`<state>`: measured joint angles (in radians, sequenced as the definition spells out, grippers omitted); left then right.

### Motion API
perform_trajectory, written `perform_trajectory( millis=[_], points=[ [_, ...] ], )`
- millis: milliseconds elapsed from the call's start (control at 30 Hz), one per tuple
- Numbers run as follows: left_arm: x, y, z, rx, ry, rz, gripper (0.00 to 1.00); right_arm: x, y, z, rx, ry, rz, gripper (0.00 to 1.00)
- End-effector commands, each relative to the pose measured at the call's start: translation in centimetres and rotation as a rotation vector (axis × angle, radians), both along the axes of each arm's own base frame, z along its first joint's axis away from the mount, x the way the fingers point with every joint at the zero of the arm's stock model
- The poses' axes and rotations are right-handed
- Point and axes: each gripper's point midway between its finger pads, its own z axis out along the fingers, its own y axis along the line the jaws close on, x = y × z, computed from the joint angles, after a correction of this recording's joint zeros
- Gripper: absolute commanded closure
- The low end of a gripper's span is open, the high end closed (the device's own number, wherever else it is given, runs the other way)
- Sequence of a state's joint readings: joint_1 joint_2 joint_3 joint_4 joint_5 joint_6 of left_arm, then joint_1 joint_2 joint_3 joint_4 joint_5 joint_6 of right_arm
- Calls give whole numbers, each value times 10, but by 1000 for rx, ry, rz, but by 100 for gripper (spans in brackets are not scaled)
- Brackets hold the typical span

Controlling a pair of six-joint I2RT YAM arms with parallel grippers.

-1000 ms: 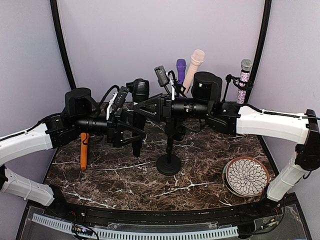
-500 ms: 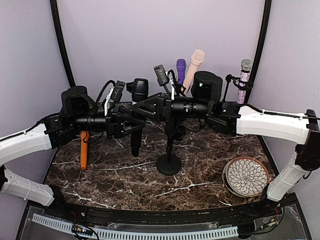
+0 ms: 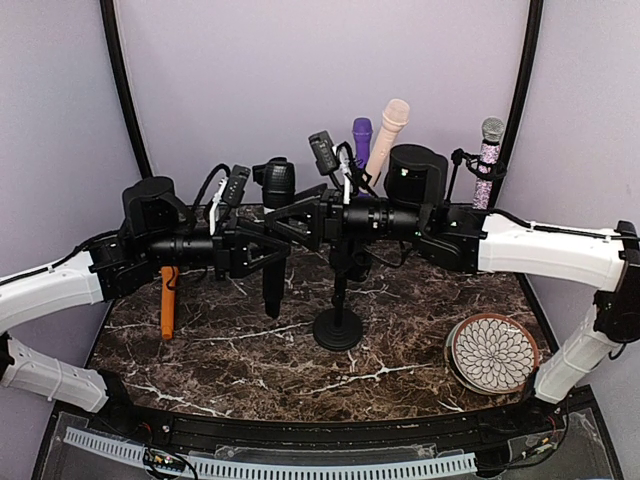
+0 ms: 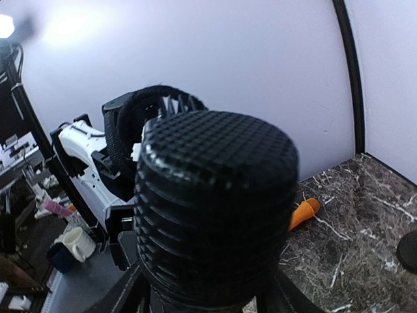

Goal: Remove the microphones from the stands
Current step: Pass from the right arm to the left, then place the microphone at the center of the board.

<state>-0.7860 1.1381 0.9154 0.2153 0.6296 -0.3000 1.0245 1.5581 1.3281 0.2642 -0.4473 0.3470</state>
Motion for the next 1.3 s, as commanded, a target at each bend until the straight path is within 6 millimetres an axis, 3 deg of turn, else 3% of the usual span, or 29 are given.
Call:
perform_trajectory(
  millis=[0,100,267,533,733,967,1267],
  points=[
    [8,10,2,-1,26,92,86,8,-26,33,79,-114,-135,33],
    [15,16,-12,51,57,145,89,15,-43,39,97,-143,-215,24],
    [28,32,-35,128,106,244,90,26,-73,42,112,-172,-338,21],
    [73,115,-132,373,339,635,90,51,-134,39,105,-203,-607,18],
    [80,176,-187,493,542,865,91,61,-170,27,69,-215,-734,19],
    [82,216,-223,592,706,1005,85,57,-194,10,50,-218,-786,18],
    [95,240,-253,765,770,1090,87,50,-221,0,44,-229,-846,17]
  ],
)
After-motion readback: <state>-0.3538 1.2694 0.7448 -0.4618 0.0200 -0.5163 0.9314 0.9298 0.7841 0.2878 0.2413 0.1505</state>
